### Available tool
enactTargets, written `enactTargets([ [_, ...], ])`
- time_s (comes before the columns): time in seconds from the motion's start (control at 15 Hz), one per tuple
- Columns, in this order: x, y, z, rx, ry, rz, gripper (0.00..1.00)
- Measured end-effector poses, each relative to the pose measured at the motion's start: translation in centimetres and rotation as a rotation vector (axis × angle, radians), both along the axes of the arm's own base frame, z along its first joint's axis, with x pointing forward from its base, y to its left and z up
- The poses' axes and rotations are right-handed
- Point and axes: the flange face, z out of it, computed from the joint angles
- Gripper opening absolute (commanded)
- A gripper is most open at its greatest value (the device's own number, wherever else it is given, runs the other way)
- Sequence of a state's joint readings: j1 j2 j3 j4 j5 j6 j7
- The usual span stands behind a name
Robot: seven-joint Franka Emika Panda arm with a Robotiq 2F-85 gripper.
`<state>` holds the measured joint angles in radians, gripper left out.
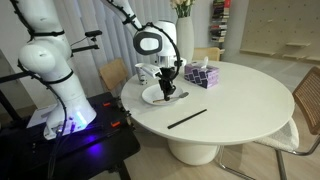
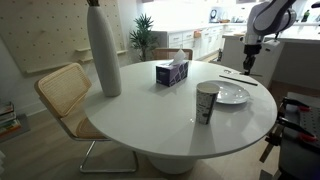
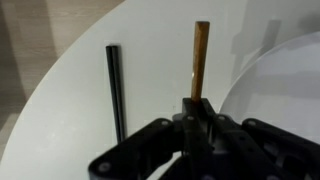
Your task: Move the spoon to the side of the plate.
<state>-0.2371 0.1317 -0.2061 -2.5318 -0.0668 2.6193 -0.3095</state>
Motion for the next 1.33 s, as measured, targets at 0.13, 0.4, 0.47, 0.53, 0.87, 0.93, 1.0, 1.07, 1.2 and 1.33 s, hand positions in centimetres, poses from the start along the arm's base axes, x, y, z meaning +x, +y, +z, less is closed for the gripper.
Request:
enactTargets([
  [0.13,0.6,-0.3,-0.2,-0.005,0.000,0.002,0.03],
  [0.4,1.6,-0.7,-1.3,-0.010,0.011,0.007,0.03],
  [0.47,1.9,-0.7,-1.6,-0.011,0.015,0.009,0.03],
  [0.53,2.1,-0.7,-2.0,-0.011,0.019,0.011,0.03],
  [0.87,3.4,-1.1,-3.4,-0.019,0.026,0.020,0.03],
  [0.93,3.7,-1.2,-3.6,-0.021,0.027,0.021,0.03],
  [1.0,4.0,-1.3,-3.7,-0.022,0.027,0.022,0.03],
  [1.07,4.3,-1.4,-3.9,-0.024,0.027,0.023,0.03],
  [1.2,4.7,-1.6,-4.2,-0.026,0.029,0.025,0.03],
  [1.33,5.0,-1.7,-4.7,-0.028,0.033,0.027,0.03],
])
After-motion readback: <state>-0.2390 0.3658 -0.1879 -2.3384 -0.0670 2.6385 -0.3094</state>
